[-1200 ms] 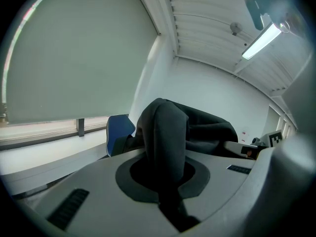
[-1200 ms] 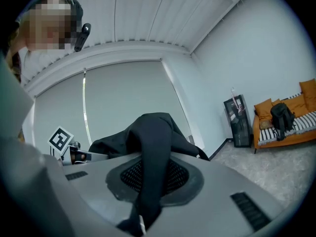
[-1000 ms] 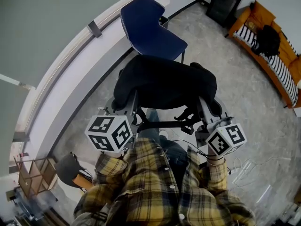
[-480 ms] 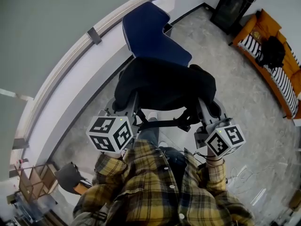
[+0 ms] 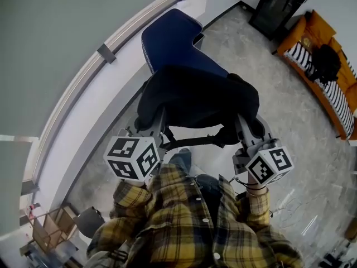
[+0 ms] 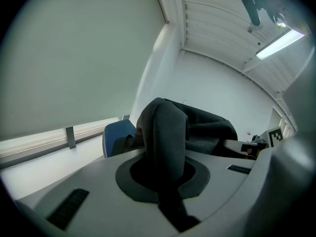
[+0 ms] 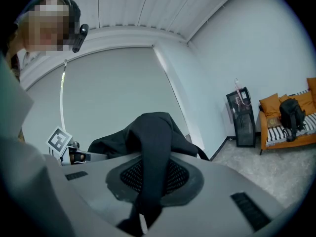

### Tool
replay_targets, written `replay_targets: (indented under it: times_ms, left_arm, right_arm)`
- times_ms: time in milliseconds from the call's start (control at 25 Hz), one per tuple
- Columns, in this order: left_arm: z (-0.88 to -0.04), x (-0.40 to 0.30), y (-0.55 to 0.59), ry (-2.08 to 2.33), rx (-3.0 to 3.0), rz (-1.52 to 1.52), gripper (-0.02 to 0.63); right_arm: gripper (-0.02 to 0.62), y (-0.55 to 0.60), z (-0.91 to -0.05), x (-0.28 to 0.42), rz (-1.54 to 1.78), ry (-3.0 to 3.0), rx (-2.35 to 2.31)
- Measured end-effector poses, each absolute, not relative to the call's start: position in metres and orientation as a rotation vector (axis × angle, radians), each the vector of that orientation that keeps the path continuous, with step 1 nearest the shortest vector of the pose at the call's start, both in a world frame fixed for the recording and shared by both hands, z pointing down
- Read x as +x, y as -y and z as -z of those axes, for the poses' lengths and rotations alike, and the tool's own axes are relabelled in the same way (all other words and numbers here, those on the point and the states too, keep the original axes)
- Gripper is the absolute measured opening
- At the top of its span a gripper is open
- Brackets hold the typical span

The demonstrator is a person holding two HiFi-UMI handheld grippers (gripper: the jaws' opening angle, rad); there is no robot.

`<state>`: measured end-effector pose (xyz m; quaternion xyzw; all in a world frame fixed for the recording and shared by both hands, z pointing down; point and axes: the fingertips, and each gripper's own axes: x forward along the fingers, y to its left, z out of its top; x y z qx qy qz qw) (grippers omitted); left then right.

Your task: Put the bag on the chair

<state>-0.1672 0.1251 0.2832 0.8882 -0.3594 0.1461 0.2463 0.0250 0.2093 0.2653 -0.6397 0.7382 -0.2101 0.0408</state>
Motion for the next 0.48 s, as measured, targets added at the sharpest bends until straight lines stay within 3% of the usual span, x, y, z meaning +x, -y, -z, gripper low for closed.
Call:
replay_targets:
  times_ms: [480]
  left_arm:
    - [-0.286, -0.142, -0.075, 0.867, 2.46, -0.419, 0.037]
  right_arm:
    - [0.06, -0.171, -0.269, 0.046, 0.661, -2.154, -2.059]
